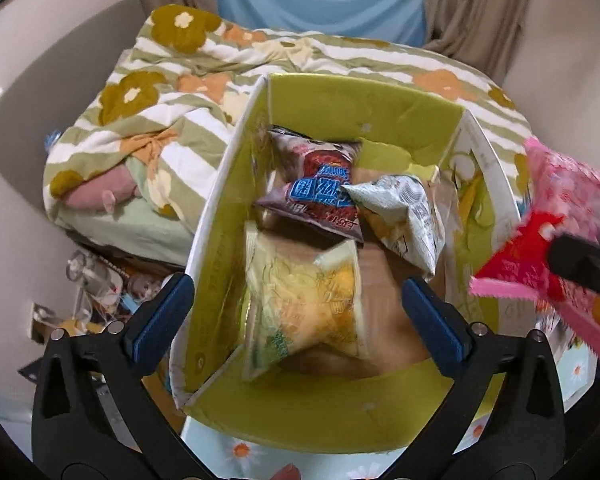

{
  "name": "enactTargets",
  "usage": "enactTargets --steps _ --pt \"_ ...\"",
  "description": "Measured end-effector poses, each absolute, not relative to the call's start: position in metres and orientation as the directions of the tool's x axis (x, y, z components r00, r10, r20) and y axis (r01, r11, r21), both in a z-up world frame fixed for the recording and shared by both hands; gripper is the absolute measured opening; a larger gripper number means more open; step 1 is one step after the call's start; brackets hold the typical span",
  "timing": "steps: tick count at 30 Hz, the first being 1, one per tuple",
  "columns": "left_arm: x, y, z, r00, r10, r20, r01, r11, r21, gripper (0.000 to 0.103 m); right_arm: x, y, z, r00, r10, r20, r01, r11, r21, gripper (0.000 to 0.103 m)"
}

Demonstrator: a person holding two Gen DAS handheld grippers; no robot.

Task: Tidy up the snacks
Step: 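Lower the yellow bag into the box while the right tool drops the pink bag in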

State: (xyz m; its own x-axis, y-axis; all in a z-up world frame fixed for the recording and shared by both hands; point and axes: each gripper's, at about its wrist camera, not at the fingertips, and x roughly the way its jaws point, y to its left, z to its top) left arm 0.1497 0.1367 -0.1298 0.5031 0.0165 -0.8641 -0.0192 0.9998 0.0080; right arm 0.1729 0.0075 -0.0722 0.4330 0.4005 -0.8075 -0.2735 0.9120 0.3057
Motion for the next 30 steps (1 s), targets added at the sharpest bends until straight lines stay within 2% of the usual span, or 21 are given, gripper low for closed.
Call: enactTargets --steps 17,25,27,29,30 --pt "0.128 0.143 -0.125 0.505 0.046 -0.862 0.033 0.997 0.072 0.103 0.18 0.037 -0.09 0.408 0.396 -0.822 -0.265 0.914 0.309 0.061" --pt "0.12 0.154 -0.127 0.512 0.032 -0.858 0.017 0.999 0.047 0.103 0.186 0.047 -0.105 0.399 0.339 -0.852 -0.249 0.934 0.256 0.063" --pt "0.118 0.157 -0.129 0.513 0.032 -0.858 0.015 0.999 0.046 0.103 0.186 0.049 -0.109 0.395 0.337 -0.855 -0.243 0.936 0.256 0.067" --pt "0.116 0.159 -0.132 0.513 0.032 -0.858 0.015 0.999 0.046 0.103 0.184 0.046 -0.111 0.403 0.353 -0.844 -0.23 0.932 0.28 0.084" --pt "0.114 0.161 -0.133 0.511 0.032 -0.859 0.015 0.999 0.046 0.103 0.183 0.044 -0.111 0.412 0.359 -0.838 -0.218 0.931 0.292 0.089"
